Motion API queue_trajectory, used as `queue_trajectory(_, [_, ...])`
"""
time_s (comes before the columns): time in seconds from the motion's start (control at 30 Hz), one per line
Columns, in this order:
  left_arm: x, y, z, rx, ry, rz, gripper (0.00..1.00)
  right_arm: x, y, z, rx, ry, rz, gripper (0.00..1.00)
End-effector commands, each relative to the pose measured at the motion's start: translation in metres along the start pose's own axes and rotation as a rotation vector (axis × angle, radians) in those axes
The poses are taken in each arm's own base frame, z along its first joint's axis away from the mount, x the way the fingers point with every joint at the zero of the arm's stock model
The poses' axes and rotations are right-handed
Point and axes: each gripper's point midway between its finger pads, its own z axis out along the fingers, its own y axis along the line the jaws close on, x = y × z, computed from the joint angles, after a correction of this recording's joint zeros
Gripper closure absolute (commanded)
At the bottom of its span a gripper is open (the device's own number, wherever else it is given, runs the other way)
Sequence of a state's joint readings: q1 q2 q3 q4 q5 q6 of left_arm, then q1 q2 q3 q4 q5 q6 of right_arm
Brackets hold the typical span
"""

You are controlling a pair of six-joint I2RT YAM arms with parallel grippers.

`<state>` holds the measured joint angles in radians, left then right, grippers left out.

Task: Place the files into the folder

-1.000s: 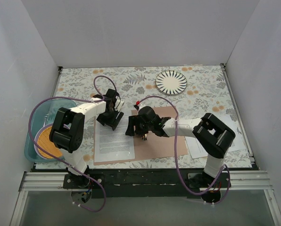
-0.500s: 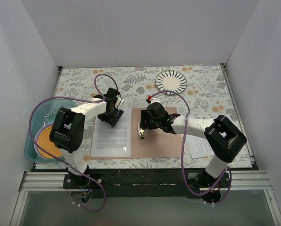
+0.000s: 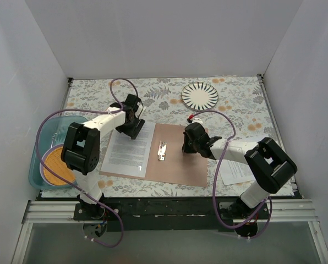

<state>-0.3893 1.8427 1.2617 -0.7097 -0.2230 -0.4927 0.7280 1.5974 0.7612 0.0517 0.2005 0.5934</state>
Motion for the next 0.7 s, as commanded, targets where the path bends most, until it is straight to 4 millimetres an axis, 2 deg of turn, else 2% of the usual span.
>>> queue_trajectory(0.0, [-0.048,-0.013,-0.083,0.158,-0.181,-0.075,0.36,0.021,-0.007,0.001,0.007,0.036,0.030,0.92])
queue_trajectory(0.03, [-0.045,-0.020,-0.094,0.201,-0.172,-0.085,0.32,0.023,-0.008,0.002,0.005,0.042,0.034,0.98])
queue_trajectory(0.07, [-0.054,-0.037,-0.112,0.307,-0.208,-0.076,0.30,0.026,-0.009,0.004,0.008,0.047,0.039,0.99])
queue_trajectory(0.13, [-0.049,-0.059,-0.129,0.421,-0.194,-0.056,0.27,0.030,-0.009,0.005,0.006,0.058,0.051,0.99])
queue_trajectory(0.2, [-0.041,-0.091,-0.141,0.562,-0.188,-0.026,0.27,0.034,-0.011,0.006,0.010,0.061,0.060,0.99])
queue_trajectory(0.23, [-0.040,-0.101,-0.142,0.589,-0.196,-0.014,0.28,0.034,-0.013,0.006,0.018,0.056,0.070,0.99])
queue_trajectory(0.27, [-0.035,-0.116,-0.143,0.620,-0.189,0.010,0.37,0.034,-0.013,0.006,0.015,0.052,0.074,0.99])
queue_trajectory(0.3, [-0.022,-0.127,-0.135,0.640,-0.153,0.018,0.43,0.038,-0.015,0.005,0.016,0.059,0.079,0.99])
queue_trajectory(0.33, [-0.021,-0.135,-0.131,0.649,-0.154,0.024,0.49,0.035,-0.012,0.004,0.006,0.046,0.086,0.99])
queue_trajectory(0.37, [-0.015,-0.146,-0.129,0.666,-0.131,0.030,0.67,0.034,-0.013,0.003,0.006,0.041,0.090,0.99])
queue_trajectory(0.4, [-0.005,-0.154,-0.122,0.680,-0.094,0.028,0.75,0.035,-0.014,0.002,0.007,0.039,0.093,0.99])
queue_trajectory(0.47, [0.002,-0.166,-0.116,0.701,-0.085,0.036,0.87,0.029,-0.010,-0.001,-0.008,0.014,0.101,0.99])
queue_trajectory(0.53, [0.010,-0.170,-0.102,0.684,-0.089,0.047,0.89,0.023,-0.010,-0.003,-0.010,-0.005,0.106,0.99])
queue_trajectory(0.67, [0.013,-0.173,-0.085,0.651,-0.082,0.063,0.95,0.020,-0.009,-0.005,-0.004,-0.010,0.107,0.99])
